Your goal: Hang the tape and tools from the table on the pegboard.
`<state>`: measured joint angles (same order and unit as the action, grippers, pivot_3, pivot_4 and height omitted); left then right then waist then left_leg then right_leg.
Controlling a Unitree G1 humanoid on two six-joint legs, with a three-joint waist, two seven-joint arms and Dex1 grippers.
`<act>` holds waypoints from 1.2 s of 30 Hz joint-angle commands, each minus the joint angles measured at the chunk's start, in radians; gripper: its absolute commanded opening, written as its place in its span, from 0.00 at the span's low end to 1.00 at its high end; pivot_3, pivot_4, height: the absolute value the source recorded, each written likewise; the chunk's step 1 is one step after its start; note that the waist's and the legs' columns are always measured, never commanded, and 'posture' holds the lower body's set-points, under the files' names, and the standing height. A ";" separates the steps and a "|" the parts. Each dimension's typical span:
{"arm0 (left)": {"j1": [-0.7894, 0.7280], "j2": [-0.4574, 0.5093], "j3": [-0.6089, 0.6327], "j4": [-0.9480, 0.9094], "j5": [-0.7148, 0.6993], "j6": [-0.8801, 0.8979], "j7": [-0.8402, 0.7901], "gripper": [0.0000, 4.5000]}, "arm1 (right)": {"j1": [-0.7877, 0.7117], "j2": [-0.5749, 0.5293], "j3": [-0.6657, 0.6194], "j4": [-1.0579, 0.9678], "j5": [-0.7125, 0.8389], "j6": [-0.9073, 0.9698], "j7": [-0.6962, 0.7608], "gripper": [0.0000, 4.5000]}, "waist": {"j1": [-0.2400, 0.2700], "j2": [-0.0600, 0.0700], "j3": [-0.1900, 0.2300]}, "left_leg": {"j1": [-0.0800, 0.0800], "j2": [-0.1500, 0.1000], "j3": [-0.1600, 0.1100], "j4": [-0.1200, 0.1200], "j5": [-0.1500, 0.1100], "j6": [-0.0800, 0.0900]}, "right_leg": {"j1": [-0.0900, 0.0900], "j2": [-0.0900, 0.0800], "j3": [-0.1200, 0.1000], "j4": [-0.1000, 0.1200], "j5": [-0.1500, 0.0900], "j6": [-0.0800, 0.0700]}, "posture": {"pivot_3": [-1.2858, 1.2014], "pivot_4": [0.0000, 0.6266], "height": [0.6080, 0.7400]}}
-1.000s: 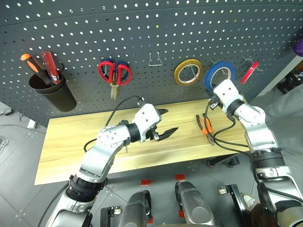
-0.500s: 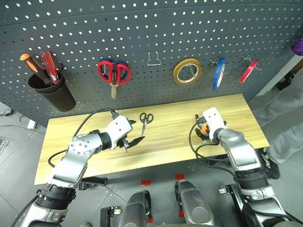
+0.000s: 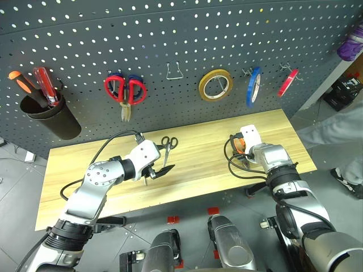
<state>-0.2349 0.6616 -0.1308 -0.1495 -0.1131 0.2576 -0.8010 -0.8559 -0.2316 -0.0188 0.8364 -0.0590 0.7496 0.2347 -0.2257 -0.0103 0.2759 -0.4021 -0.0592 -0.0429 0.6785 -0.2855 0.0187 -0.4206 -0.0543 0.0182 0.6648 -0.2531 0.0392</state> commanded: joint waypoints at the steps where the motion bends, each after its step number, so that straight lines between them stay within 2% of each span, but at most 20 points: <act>1: 0.004 0.003 0.013 -0.035 0.001 -0.001 -0.001 0.83 | -0.067 -0.008 -0.024 0.107 0.015 -0.070 -0.012 1.00 | -0.002 0.000 0.000 | 0.000 0.000 0.001 0.000 0.000 0.000 | 0.000 0.000 0.000 0.000 0.000 0.000 | 0.39 0.39 1.00; 11: 0.013 -0.006 0.016 -0.033 -0.002 0.002 0.009 0.83 | -0.114 0.004 -0.018 0.273 0.012 -0.124 -0.023 1.00 | -0.003 -0.001 -0.002 | 0.000 0.000 0.001 0.000 0.000 0.000 | 0.000 0.000 0.000 0.000 0.000 0.000 | 0.39 0.39 1.00; 14: 0.014 -0.014 0.024 -0.029 -0.010 0.004 0.015 0.83 | -0.120 0.016 -0.018 0.281 0.012 -0.118 -0.024 0.86 | -0.003 -0.001 -0.003 | 0.000 0.000 0.001 0.000 0.000 0.000 | 0.000 0.000 0.000 0.000 0.000 0.000 | 0.39 0.39 1.00; 17: 0.016 -0.029 0.037 -0.028 -0.021 0.010 0.024 0.83 | -0.116 0.028 -0.003 0.270 0.001 -0.127 -0.020 0.64 | -0.003 -0.002 -0.003 | 0.000 0.000 0.001 0.000 0.000 0.000 | 0.000 0.000 0.000 0.000 0.000 0.000 | 0.39 0.39 1.00; 18: 0.018 -0.036 0.045 -0.030 -0.026 0.011 0.030 0.83 | -0.113 0.033 0.000 0.256 0.000 -0.131 -0.023 0.60 | -0.003 -0.002 -0.004 | 0.000 0.000 0.001 0.000 0.000 0.000 | 0.001 0.000 0.000 0.000 0.000 0.000 | 0.39 0.39 1.00; 19: 0.022 -0.043 0.053 -0.034 -0.028 0.009 0.038 0.83 | -0.108 0.036 0.005 0.237 -0.003 -0.137 -0.025 0.60 | -0.004 -0.002 -0.004 | 0.000 0.000 0.001 0.000 0.000 0.000 | 0.001 0.000 0.000 0.000 0.000 0.000 | 0.39 0.39 1.00; 22: 0.052 -0.074 0.105 -0.059 -0.051 -0.009 0.075 0.83 | -0.042 0.049 0.045 0.053 -0.018 -0.157 -0.026 0.60 | -0.008 -0.002 -0.004 | 0.000 0.000 0.001 0.000 0.000 0.000 | 0.000 0.000 0.000 0.001 0.000 0.000 | 0.39 0.39 1.00; 27: 0.154 -0.102 0.240 -0.150 -0.187 0.023 0.078 0.83 | 0.209 0.111 0.105 -0.617 0.035 0.017 0.013 0.60 | -0.014 -0.001 -0.003 | -0.002 0.001 0.001 0.000 0.002 -0.003 | -0.004 0.000 0.000 0.002 0.000 0.000 | 0.39 0.41 1.00; 30: 0.216 -0.106 0.299 -0.210 -0.250 0.054 0.089 0.83 | 0.308 0.166 0.145 -0.948 0.076 0.091 0.021 0.60 | -0.017 -0.001 -0.003 | -0.004 0.002 0.000 0.000 0.000 0.000 | -0.005 0.000 0.000 0.002 0.000 0.000 | 0.39 0.42 1.00; 32: 0.240 -0.107 0.320 -0.230 -0.248 0.055 0.114 0.83 | 0.323 0.218 0.149 -1.056 0.100 0.100 0.003 0.60 | -0.015 -0.001 -0.003 | -0.003 0.001 0.000 0.000 0.000 0.000 | -0.005 0.000 0.000 0.001 0.000 0.000 | 0.39 0.42 1.00; 36: 0.257 -0.123 0.340 -0.270 -0.252 0.078 0.174 0.83 | 0.261 0.258 0.186 -1.133 0.074 -0.043 -0.029 0.60 | 0.000 -0.001 -0.003 | -0.003 0.000 -0.002 0.000 0.000 0.000 | -0.004 0.000 0.000 0.001 0.000 0.000 | 0.40 0.42 1.00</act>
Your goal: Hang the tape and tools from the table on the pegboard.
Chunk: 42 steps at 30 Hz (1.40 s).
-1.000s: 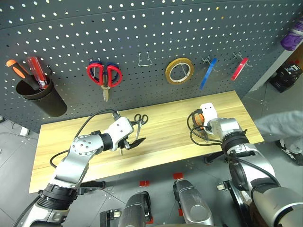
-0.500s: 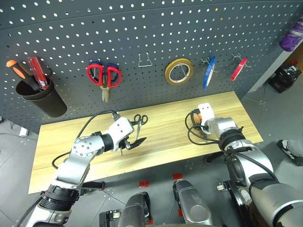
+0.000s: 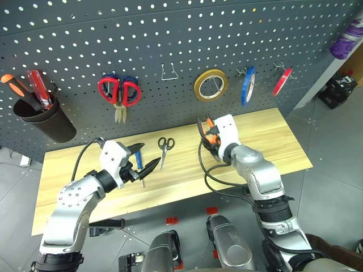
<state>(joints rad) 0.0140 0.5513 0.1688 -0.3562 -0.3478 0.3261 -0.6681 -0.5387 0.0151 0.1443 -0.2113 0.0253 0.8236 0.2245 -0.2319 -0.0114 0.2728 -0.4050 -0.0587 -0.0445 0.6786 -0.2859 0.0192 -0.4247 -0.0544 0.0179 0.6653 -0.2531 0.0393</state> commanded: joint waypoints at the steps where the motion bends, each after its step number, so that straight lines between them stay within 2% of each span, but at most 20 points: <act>1: 0.002 -0.022 0.044 -0.081 -0.030 0.035 0.066 0.83 | -0.106 0.018 0.030 -0.077 -0.025 -0.193 -0.028 0.60 | 0.012 0.000 0.000 | 0.000 0.000 0.000 0.000 0.000 0.000 | 0.000 0.000 0.000 0.000 0.000 0.000 | 0.40 0.42 1.00; 4: -0.027 -0.035 0.046 -0.112 -0.046 0.118 0.127 0.83 | -0.245 0.036 0.032 0.000 -0.048 -0.386 -0.054 0.60 | 0.019 0.000 0.000 | 0.000 -0.001 0.000 0.001 0.000 -0.001 | -0.001 -0.001 0.000 0.000 0.000 0.000 | 0.40 0.42 1.00; 11: -0.163 -0.036 0.072 -0.160 -0.124 0.288 0.224 0.83 | -0.528 0.081 -0.026 0.310 -0.047 -0.668 -0.121 0.60 | 0.019 0.000 0.000 | 0.000 -0.001 -0.001 0.001 0.003 -0.004 | 0.000 0.000 -0.001 0.002 0.000 0.000 | 0.41 0.42 1.00; 14: -0.211 -0.027 0.067 -0.176 -0.155 0.359 0.246 0.83 | -0.603 0.099 -0.043 0.452 -0.038 -0.761 -0.137 0.60 | 0.019 0.000 0.000 | 0.001 -0.001 -0.001 0.001 0.003 -0.004 | 0.000 0.000 -0.001 0.001 0.000 0.000 | 0.42 0.42 1.00; 18: -0.291 -0.025 0.036 -0.174 -0.166 0.414 0.259 0.83 | -0.725 0.106 -0.065 0.760 -0.061 -0.977 -0.179 0.60 | 0.019 0.000 0.000 | 0.001 -0.001 0.000 0.001 0.003 -0.005 | 0.000 0.000 -0.001 0.002 0.000 -0.001 | 0.43 0.42 1.00; 22: -0.318 -0.028 0.016 -0.164 -0.158 0.429 0.266 0.83 | -0.797 0.103 -0.086 0.997 -0.065 -1.112 -0.204 0.60 | 0.020 0.000 0.001 | 0.001 -0.001 0.000 0.000 0.003 -0.005 | 0.000 0.000 -0.001 0.002 0.000 -0.001 | 0.44 0.43 1.00; 26: -0.325 -0.027 0.003 -0.161 -0.149 0.426 0.270 0.83 | -0.821 0.096 -0.089 1.152 -0.086 -1.191 -0.228 0.60 | 0.022 0.000 0.001 | 0.001 -0.001 0.000 0.000 0.003 -0.005 | 0.000 0.000 -0.001 0.002 0.000 -0.001 | 0.44 0.43 1.00; 31: -0.317 -0.021 -0.004 -0.159 -0.135 0.416 0.270 0.83 | -0.777 0.091 -0.079 1.235 -0.111 -1.222 -0.238 0.60 | 0.036 0.000 0.001 | 0.003 -0.001 0.000 0.001 0.004 -0.006 | 0.002 0.000 -0.001 0.002 0.001 -0.001 | 0.44 0.44 1.00; 38: -0.315 -0.049 0.005 -0.128 -0.100 0.392 0.309 0.83 | -0.707 0.094 -0.077 1.206 -0.123 -1.186 -0.231 0.60 | 0.042 0.000 0.001 | 0.004 -0.001 0.000 0.001 0.004 -0.006 | 0.002 0.000 0.000 0.004 0.001 -0.001 | 0.44 0.44 1.00; 42: -0.310 -0.106 0.036 -0.099 -0.112 0.431 0.381 0.83 | -0.661 0.092 -0.076 1.145 -0.123 -1.115 -0.227 0.60 | 0.042 0.000 0.001 | 0.004 -0.001 0.000 0.001 0.004 -0.006 | 0.001 0.000 -0.001 0.009 0.001 -0.001 | 0.43 0.43 1.00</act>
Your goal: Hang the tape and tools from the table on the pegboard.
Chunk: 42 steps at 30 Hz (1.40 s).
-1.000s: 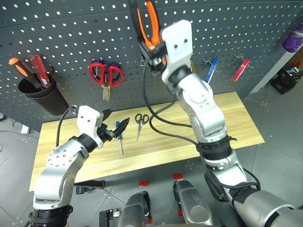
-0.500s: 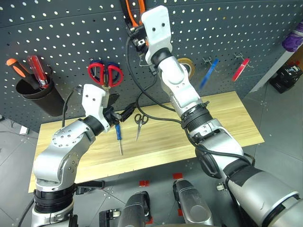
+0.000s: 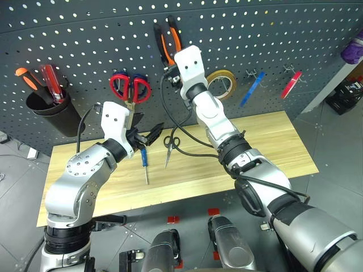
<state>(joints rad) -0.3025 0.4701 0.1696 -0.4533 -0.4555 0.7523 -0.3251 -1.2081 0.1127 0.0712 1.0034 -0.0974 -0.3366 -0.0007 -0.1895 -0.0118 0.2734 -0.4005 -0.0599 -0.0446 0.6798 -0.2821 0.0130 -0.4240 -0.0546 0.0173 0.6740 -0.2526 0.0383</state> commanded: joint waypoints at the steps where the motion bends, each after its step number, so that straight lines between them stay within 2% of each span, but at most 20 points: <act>1: 0.011 -0.031 0.039 -0.001 -0.007 0.004 0.042 0.83 | 0.018 -0.006 -0.002 -0.085 0.001 0.059 0.004 0.60 | 0.000 0.000 0.000 | 0.000 0.000 0.000 0.000 0.000 0.000 | 0.000 0.000 0.000 0.000 0.000 0.000 | 0.43 0.43 1.00; 7: 0.053 -0.058 0.000 0.001 0.005 0.006 0.052 0.83 | 0.118 -0.018 0.020 -0.248 0.012 0.216 0.091 0.60 | 0.001 0.000 0.000 | 0.000 0.000 0.000 0.000 0.000 0.000 | 0.000 0.000 0.000 0.000 0.000 0.000 | 0.43 0.41 1.00; 8: 0.058 -0.061 -0.005 0.004 0.009 0.005 0.055 0.83 | 0.134 -0.020 0.020 -0.282 0.017 0.254 0.105 0.68 | 0.001 0.000 0.000 | 0.000 0.000 0.000 0.000 0.000 0.000 | 0.000 0.000 0.000 0.000 0.000 0.000 | 0.43 0.41 1.00; 12: 0.063 -0.078 -0.018 0.029 0.031 -0.001 0.078 1.00 | 0.198 -0.036 0.033 -0.431 0.028 0.406 0.175 0.94 | 0.004 -0.001 -0.001 | 0.000 0.000 -0.001 0.000 0.000 0.000 | 0.001 0.000 -0.001 0.000 0.000 0.000 | 0.42 0.42 1.00; 13: 0.059 -0.085 -0.026 0.041 0.044 -0.002 0.090 1.00 | 0.214 -0.041 0.040 -0.473 0.032 0.455 0.200 1.00 | 0.004 -0.001 -0.001 | 0.000 0.000 -0.001 0.000 0.000 0.000 | 0.000 0.000 0.000 0.000 0.000 0.000 | 0.42 0.42 1.00; 18: 0.025 -0.125 -0.078 0.077 0.075 0.057 0.139 1.00 | 0.282 -0.065 0.062 -0.666 0.067 0.655 0.291 1.00 | 0.003 -0.001 -0.001 | -0.001 0.000 -0.001 0.000 0.000 0.000 | -0.001 0.000 0.000 0.000 0.000 0.000 | 0.42 0.42 1.00; 21: -0.010 -0.160 -0.114 0.133 0.118 0.112 0.201 1.00 | 0.354 -0.090 0.087 -0.836 0.133 0.813 0.394 1.00 | 0.004 -0.001 -0.001 | -0.001 0.000 -0.001 0.000 -0.001 0.001 | -0.001 0.000 -0.001 0.000 0.000 0.000 | 0.42 0.43 1.00; 24: -0.061 -0.141 -0.197 0.225 0.217 0.188 0.255 1.00 | 0.421 -0.131 0.127 -0.986 0.186 0.948 0.479 1.00 | 0.004 -0.001 -0.001 | -0.001 0.000 -0.001 0.000 -0.002 0.003 | 0.000 0.000 -0.001 0.000 0.000 0.000 | 0.41 0.43 1.00; 26: -0.106 -0.097 -0.300 0.322 0.282 0.176 0.210 1.00 | 0.472 -0.172 0.149 -1.096 0.246 1.053 0.546 1.00 | 0.003 -0.001 0.000 | -0.001 0.000 -0.002 0.000 -0.002 0.003 | 0.000 0.000 -0.001 0.001 0.000 0.000 | 0.41 0.44 1.00; 29: -0.153 -0.153 -0.287 0.460 0.302 0.149 0.242 1.00 | 0.547 -0.251 0.185 -1.248 0.318 1.170 0.623 1.00 | 0.004 -0.002 0.000 | -0.001 -0.001 -0.002 0.000 -0.002 0.003 | 0.000 0.000 -0.001 0.000 0.000 0.000 | 0.40 0.44 1.00; 33: -0.209 -0.224 -0.273 0.620 0.309 0.151 0.240 1.00 | 0.615 -0.322 0.217 -1.371 0.367 1.257 0.651 1.00 | 0.007 -0.002 0.000 | -0.001 -0.001 -0.002 0.000 -0.002 0.004 | 0.000 0.000 -0.001 -0.002 0.000 0.000 | 0.40 0.44 1.00; 42: -0.340 -0.292 -0.231 0.948 0.334 0.047 0.231 1.00 | 0.636 -0.349 0.229 -1.435 0.420 1.326 0.625 1.00 | 0.000 -0.003 0.001 | -0.001 0.000 -0.002 0.000 -0.002 0.003 | 0.000 0.000 -0.002 -0.002 0.000 0.000 | 0.38 0.45 1.00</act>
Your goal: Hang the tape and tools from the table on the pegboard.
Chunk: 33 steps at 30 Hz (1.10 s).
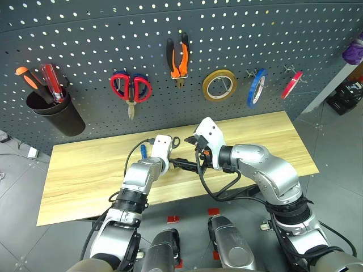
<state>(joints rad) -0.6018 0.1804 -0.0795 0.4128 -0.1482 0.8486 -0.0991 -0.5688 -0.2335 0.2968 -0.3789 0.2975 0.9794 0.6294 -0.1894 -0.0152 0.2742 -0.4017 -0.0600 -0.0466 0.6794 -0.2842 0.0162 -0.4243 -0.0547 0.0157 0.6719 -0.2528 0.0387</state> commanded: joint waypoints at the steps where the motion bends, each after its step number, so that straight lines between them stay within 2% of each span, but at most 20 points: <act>1: -0.054 -0.002 0.019 0.113 0.034 -0.063 0.006 1.00 | -0.003 -0.006 0.003 -0.053 0.027 0.012 -0.006 1.00 | -0.002 0.000 0.000 | 0.000 0.000 0.000 0.000 0.000 0.000 | 0.000 0.000 0.000 0.000 0.000 0.000 | 0.38 0.45 1.00; 7: -0.120 -0.015 0.043 0.269 0.037 -0.102 -0.028 1.00 | -0.015 -0.010 -0.016 -0.036 0.032 0.035 -0.023 1.00 | -0.003 0.000 0.000 | 0.000 0.000 0.000 0.000 0.000 0.000 | 0.001 0.000 0.000 -0.001 0.000 0.000 | 0.38 0.45 1.00; 10: -0.134 -0.016 0.029 0.348 0.051 -0.121 -0.072 0.88 | -0.027 -0.002 -0.042 -0.030 0.052 0.061 -0.036 1.00 | -0.004 0.000 0.000 | 0.000 0.000 0.000 0.000 0.000 0.000 | 0.001 0.000 0.000 -0.001 0.000 0.000 | 0.38 0.45 1.00; 17: -0.155 -0.021 0.055 0.457 0.058 -0.167 -0.125 0.41 | -0.031 -0.013 -0.057 -0.034 0.074 0.084 -0.046 1.00 | -0.003 0.000 -0.001 | 0.001 0.000 0.000 0.000 0.000 0.000 | 0.003 0.000 -0.001 -0.005 0.000 0.000 | 0.37 0.45 1.00; 22: -0.133 -0.028 0.122 0.448 0.025 -0.266 -0.145 0.06 | -0.026 -0.026 -0.054 -0.037 0.077 0.082 -0.049 1.00 | -0.004 0.000 -0.001 | 0.001 0.000 0.000 0.000 0.000 0.000 | 0.004 0.000 -0.001 -0.007 0.000 0.000 | 0.37 0.45 1.00; 23: -0.122 -0.027 0.124 0.431 0.027 -0.284 -0.151 0.04 | -0.024 -0.030 -0.052 -0.038 0.076 0.078 -0.050 1.00 | -0.005 0.000 -0.001 | 0.001 0.000 0.000 0.000 0.000 0.000 | 0.004 0.000 -0.001 -0.007 0.000 0.000 | 0.37 0.44 1.00; 28: -0.029 -0.003 0.099 0.238 0.049 -0.340 -0.182 0.03 | -0.016 -0.067 -0.023 -0.042 0.033 0.003 -0.054 1.00 | -0.007 0.000 -0.001 | 0.000 0.000 0.000 0.000 0.000 -0.001 | 0.004 0.000 -0.001 -0.007 0.000 0.000 | 0.37 0.43 1.00; 33: 0.217 0.032 0.077 -0.204 0.101 -0.385 -0.133 0.03 | 0.014 -0.110 -0.005 -0.084 -0.028 -0.176 -0.047 1.00 | -0.015 0.000 0.000 | -0.001 0.000 0.000 -0.002 0.001 -0.003 | 0.001 0.000 0.000 -0.008 0.000 0.000 | 0.37 0.43 1.00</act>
<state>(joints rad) -0.4173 0.1967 0.0044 0.3607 -0.0681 0.4872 -0.2519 -0.5593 -0.3468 0.2956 -0.3949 0.2845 0.8822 0.5805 -0.2048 -0.0151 0.2739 -0.4034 -0.0591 -0.0465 0.6776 -0.2827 0.0132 -0.4237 -0.0548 0.0159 0.6637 -0.2527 0.0389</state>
